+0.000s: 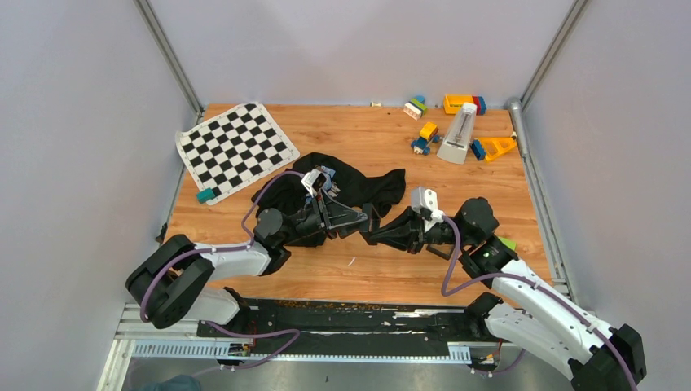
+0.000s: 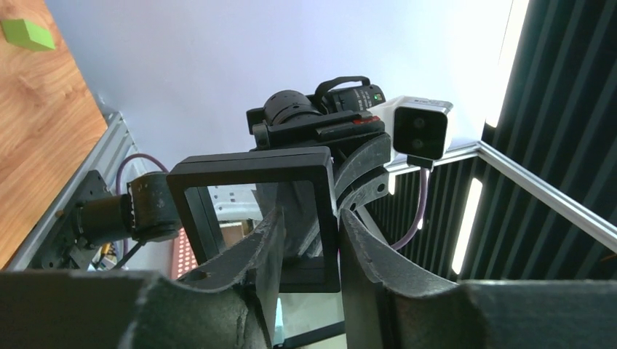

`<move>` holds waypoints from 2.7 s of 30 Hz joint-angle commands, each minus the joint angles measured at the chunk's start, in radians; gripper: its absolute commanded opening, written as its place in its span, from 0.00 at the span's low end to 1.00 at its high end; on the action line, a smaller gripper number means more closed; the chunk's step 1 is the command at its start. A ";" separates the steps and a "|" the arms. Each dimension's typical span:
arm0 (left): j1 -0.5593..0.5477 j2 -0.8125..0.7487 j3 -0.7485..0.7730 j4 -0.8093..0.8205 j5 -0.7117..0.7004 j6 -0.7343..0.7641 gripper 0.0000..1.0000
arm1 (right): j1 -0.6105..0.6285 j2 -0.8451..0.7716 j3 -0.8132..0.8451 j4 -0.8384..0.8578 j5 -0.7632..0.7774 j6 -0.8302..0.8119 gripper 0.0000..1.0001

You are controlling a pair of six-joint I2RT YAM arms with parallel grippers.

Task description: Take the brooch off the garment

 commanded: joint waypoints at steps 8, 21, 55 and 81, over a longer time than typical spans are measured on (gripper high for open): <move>-0.006 -0.070 0.021 -0.035 -0.017 0.010 0.19 | 0.006 -0.004 -0.020 0.019 -0.002 -0.075 0.00; -0.001 -0.138 0.019 -0.182 -0.036 0.193 0.00 | 0.004 -0.077 -0.034 0.016 0.258 0.311 0.48; -0.001 0.158 0.039 0.202 0.039 0.166 0.14 | 0.004 -0.008 -0.038 -0.062 0.376 1.009 0.10; 0.007 -0.021 0.095 -0.221 0.146 0.332 0.06 | -0.042 0.016 0.013 -0.151 0.252 0.982 0.00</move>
